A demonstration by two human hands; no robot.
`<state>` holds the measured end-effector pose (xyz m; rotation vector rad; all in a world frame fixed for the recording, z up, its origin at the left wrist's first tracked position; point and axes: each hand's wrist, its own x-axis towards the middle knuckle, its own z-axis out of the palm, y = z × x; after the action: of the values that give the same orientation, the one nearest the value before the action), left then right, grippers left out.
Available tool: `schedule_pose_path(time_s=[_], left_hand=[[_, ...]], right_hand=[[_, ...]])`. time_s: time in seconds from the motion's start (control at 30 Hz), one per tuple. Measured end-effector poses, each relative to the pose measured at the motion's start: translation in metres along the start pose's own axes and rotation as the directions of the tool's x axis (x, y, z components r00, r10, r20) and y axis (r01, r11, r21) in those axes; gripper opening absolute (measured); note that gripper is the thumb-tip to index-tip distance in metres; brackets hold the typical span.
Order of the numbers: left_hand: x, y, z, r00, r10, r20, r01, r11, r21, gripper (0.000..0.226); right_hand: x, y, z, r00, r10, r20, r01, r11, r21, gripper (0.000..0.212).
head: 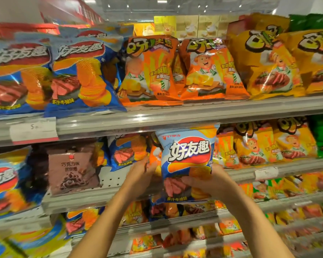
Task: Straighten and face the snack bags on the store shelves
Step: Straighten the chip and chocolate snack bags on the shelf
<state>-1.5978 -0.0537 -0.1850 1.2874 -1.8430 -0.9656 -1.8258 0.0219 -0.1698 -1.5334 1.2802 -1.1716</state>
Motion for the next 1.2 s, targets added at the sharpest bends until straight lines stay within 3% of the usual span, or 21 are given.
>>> schedule_pose_path(time_s=[0.13, 0.23, 0.4, 0.53, 0.63, 0.77, 1.0, 1.13, 1.2], left_hand=[[-0.046, -0.027, -0.033, 0.967, 0.233, -0.106, -0.197, 0.942, 0.273, 0.036], [-0.085, -0.053, -0.056, 0.915, 0.34, -0.217, -0.208, 0.858, 0.47, 0.023], [-0.122, -0.089, -0.084, 0.907, 0.333, -0.259, -0.111, 0.78, 0.615, 0.049], [-0.129, -0.097, -0.095, 0.896, 0.349, -0.273, -0.092, 0.75, 0.655, 0.047], [-0.131, -0.105, -0.092, 0.913, 0.337, -0.231, -0.059, 0.669, 0.741, 0.048], [-0.129, -0.113, -0.086, 0.945, 0.265, -0.194, 0.022, 0.541, 0.841, 0.054], [-0.125, -0.106, -0.086, 0.924, 0.278, -0.263, 0.022, 0.648, 0.761, 0.052], [-0.123, -0.106, -0.086, 0.935, 0.241, -0.26, 0.066, 0.603, 0.795, 0.06], [-0.122, -0.106, -0.084, 0.933, 0.246, -0.264, 0.079, 0.575, 0.814, 0.061]], right_hand=[[0.013, -0.009, 0.044, 0.998, -0.061, 0.015, 0.061, 0.998, 0.005, 0.045], [0.026, -0.022, 0.08, 0.998, -0.066, 0.022, 0.064, 0.997, 0.052, 0.052], [0.052, -0.035, 0.136, 0.994, -0.094, -0.053, 0.093, 0.995, -0.028, 0.056], [0.074, -0.033, 0.171, 0.98, -0.068, -0.189, 0.07, 0.997, 0.008, 0.07], [0.087, -0.027, 0.185, 0.977, -0.021, -0.212, 0.034, 0.998, 0.06, 0.078], [0.088, -0.016, 0.181, 0.988, 0.03, -0.154, -0.024, 0.999, 0.04, 0.081], [0.097, -0.01, 0.17, 0.999, 0.048, -0.005, -0.048, 0.996, -0.081, 0.071], [0.103, -0.004, 0.171, 0.992, 0.127, 0.025, -0.123, 0.985, -0.119, 0.095], [0.101, 0.0, 0.172, 0.992, 0.12, 0.031, -0.115, 0.983, -0.14, 0.094]])
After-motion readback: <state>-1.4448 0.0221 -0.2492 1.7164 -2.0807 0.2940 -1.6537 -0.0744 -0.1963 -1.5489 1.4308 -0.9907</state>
